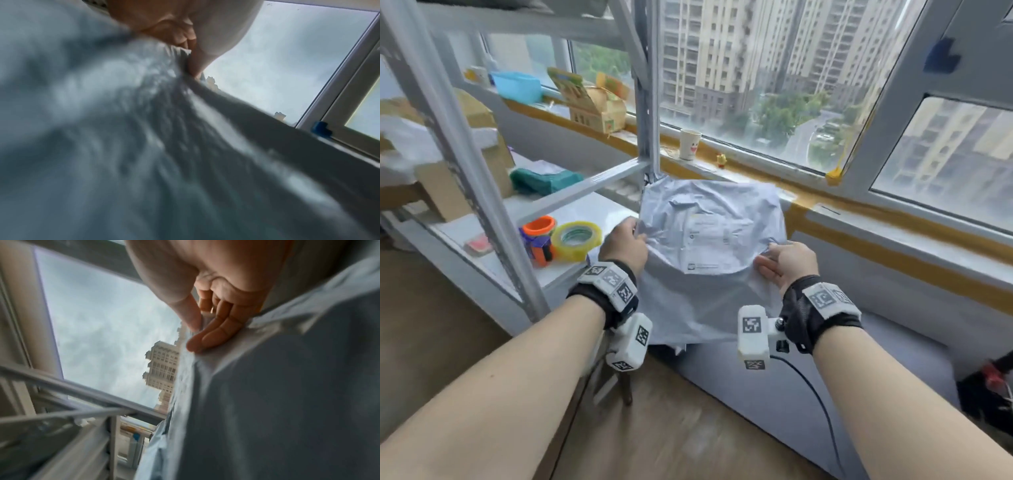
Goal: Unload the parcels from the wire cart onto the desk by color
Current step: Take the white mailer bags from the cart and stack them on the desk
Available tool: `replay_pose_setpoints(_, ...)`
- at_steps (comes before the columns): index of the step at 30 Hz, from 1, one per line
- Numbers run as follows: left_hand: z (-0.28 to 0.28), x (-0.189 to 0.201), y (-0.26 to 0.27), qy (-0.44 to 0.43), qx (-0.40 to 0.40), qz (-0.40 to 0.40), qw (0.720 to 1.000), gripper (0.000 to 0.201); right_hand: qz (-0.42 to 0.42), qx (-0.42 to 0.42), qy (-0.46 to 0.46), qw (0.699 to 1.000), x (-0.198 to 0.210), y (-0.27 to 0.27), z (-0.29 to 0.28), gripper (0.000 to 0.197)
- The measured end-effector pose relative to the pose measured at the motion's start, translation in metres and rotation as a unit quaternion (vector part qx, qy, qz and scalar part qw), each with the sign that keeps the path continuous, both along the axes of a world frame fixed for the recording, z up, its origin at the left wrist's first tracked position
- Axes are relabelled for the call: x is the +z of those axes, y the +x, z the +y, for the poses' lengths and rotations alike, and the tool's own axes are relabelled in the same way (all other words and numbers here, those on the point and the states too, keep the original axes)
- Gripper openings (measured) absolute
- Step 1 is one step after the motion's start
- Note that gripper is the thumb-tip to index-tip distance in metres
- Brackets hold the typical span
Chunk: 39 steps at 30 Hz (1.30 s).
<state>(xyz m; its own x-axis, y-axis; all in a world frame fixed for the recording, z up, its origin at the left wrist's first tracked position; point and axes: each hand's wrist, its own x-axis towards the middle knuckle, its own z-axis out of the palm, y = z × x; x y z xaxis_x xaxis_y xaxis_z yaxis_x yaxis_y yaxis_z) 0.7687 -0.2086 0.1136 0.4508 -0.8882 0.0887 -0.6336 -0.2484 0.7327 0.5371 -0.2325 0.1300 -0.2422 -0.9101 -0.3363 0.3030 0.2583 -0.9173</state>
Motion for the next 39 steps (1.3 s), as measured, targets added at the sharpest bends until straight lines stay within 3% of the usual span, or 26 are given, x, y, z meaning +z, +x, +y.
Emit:
replay_pose_setpoints(2, -0.032, 0.004, 0.012, -0.005, 0.006, -0.037, 0.999, 0.018, 0.011, 0.042, 0.001, 0.999, -0.006, 0.005, -0.026, 0.016)
replay_pose_setpoints(5, -0.074, 0.001, 0.028, 0.018, 0.014, -0.066, 0.998, 0.023, 0.044, 0.093, 0.031, 0.994, -0.012, 0.014, -0.059, 0.023)
replay_pose_setpoints(10, -0.126, -0.023, 0.055, 0.059, 0.022, -0.080, 0.995, 0.024, 0.230, 0.197, 0.103, 0.948, -0.038, 0.029, -0.101, 0.024)
replay_pose_setpoints(13, -0.139, -0.045, 0.072, 0.121, 0.016, -0.091, 0.988, 0.027, 0.268, 0.323, 0.178, 0.890, -0.051, 0.040, -0.105, 0.014)
replay_pose_setpoints(15, -0.141, -0.057, 0.086, 0.175, 0.002, -0.110, 0.978, 0.034, 0.321, 0.391, 0.213, 0.836, -0.055, 0.049, -0.109, 0.020)
replay_pose_setpoints(17, -0.145, -0.063, 0.096, 0.201, -0.014, -0.140, 0.969, 0.044, 0.440, 0.381, 0.188, 0.791, -0.058, 0.055, -0.120, 0.030)
replay_pose_setpoints(19, -0.155, -0.059, 0.099, 0.170, -0.025, -0.173, 0.970, 0.045, 0.564, 0.300, 0.117, 0.760, -0.055, 0.060, -0.131, 0.033)
replay_pose_setpoints(21, -0.164, -0.049, 0.095, 0.154, -0.062, -0.191, 0.967, 0.039, 0.542, 0.281, 0.089, 0.787, -0.051, 0.071, -0.136, 0.029)
replay_pose_setpoints(23, -0.173, -0.039, 0.085, 0.182, -0.119, -0.214, 0.952, 0.031, 0.480, 0.320, 0.094, 0.812, -0.052, 0.088, -0.137, 0.032)
replay_pose_setpoints(26, -0.178, -0.044, 0.077, 0.255, -0.205, -0.243, 0.913, 0.049, 0.490, 0.362, 0.119, 0.784, -0.067, 0.114, -0.136, 0.065)
replay_pose_setpoints(28, -0.177, -0.057, 0.083, 0.290, -0.206, -0.226, 0.907, 0.074, 0.542, 0.323, 0.134, 0.764, -0.079, 0.122, -0.135, 0.080)
replay_pose_setpoints(29, -0.176, -0.063, 0.089, 0.293, -0.187, -0.217, 0.912, 0.078, 0.554, 0.285, 0.149, 0.768, -0.083, 0.122, -0.134, 0.083)
replay_pose_setpoints(32, -0.178, -0.077, 0.110, 0.278, -0.144, -0.202, 0.928, 0.055, 0.527, 0.201, 0.220, 0.796, -0.090, 0.113, -0.135, 0.086)
replay_pose_setpoints(35, -0.182, -0.075, 0.114, 0.223, -0.156, -0.203, 0.941, 0.026, 0.473, 0.188, 0.277, 0.815, -0.095, 0.102, -0.139, 0.090)
replay_pose_setpoints(39, -0.194, -0.059, 0.098, 0.129, -0.180, -0.198, 0.955, 0.018, 0.416, 0.131, 0.244, 0.866, -0.099, 0.101, -0.148, 0.061)
